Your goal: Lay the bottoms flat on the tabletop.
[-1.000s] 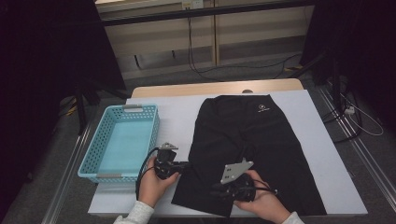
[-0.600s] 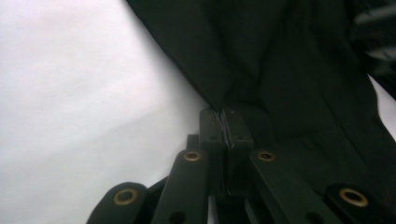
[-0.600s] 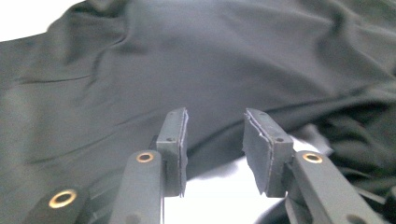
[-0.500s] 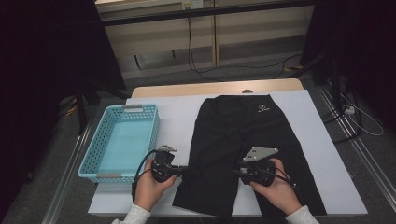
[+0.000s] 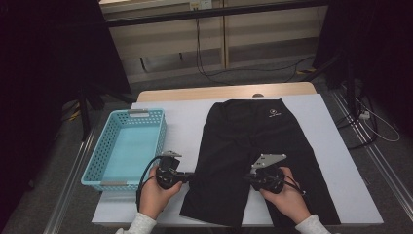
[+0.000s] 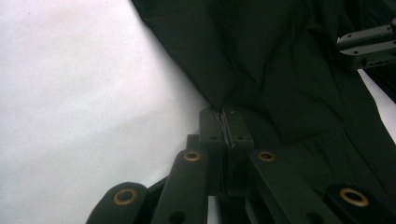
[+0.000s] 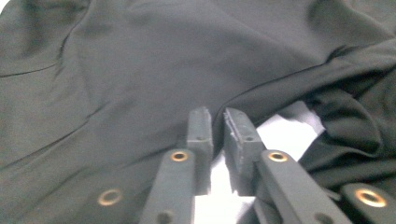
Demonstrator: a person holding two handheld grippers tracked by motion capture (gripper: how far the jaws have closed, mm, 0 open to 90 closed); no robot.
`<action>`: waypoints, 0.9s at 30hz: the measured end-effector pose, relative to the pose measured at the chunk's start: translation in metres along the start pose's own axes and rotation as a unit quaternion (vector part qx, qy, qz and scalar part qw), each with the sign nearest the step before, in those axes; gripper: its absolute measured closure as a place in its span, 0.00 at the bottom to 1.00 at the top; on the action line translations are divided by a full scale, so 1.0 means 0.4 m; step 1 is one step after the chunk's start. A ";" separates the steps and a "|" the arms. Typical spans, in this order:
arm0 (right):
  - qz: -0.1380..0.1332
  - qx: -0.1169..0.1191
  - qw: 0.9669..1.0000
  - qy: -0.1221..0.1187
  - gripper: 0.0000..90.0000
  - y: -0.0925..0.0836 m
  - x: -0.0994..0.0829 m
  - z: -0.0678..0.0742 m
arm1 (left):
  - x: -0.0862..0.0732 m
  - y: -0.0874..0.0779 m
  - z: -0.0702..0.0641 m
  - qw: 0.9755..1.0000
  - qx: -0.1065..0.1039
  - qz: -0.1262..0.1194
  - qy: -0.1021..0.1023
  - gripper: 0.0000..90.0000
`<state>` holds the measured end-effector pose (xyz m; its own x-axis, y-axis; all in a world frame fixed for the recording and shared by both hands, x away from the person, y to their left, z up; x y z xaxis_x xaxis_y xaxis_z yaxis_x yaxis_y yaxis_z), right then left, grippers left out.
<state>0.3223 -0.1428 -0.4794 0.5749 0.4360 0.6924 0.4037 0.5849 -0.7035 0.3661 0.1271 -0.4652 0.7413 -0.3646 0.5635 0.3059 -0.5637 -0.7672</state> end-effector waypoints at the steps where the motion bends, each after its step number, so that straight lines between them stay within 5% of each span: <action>1: 0.000 0.005 1.000 -0.002 0.98 0.001 0.001 0.002 | 0.000 -0.002 0.000 1.000 -0.003 0.000 0.000 0.98; 7: 0.011 0.036 0.999 -0.009 0.99 -0.007 0.002 0.026 | -0.002 -0.013 0.003 1.000 -0.013 -0.005 -0.011 0.98; 12: 0.022 0.039 0.999 -0.009 1.00 -0.026 -0.007 0.022 | -0.005 -0.008 -0.004 1.000 -0.022 0.000 -0.011 0.98; 27: 0.006 0.040 0.999 -0.021 0.99 -0.002 0.005 0.044 | -0.003 -0.025 0.011 1.000 0.008 -0.007 -0.019 0.98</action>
<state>0.3107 -0.1306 -0.4746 0.5480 0.4703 0.6917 0.3388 0.6313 -0.6976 0.3649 0.1363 -0.4595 0.7584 -0.3284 0.5631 0.3258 -0.5572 -0.7638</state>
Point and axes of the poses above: each handheld gripper's, and its own axes: y roughly forward along the jaws, x roughly out of its top, z roughly to its left, the point moved 4 cm from there along y, roughly forward along the jaws, and after that the axes turned 5 degrees about x, right-handed, at the moved point
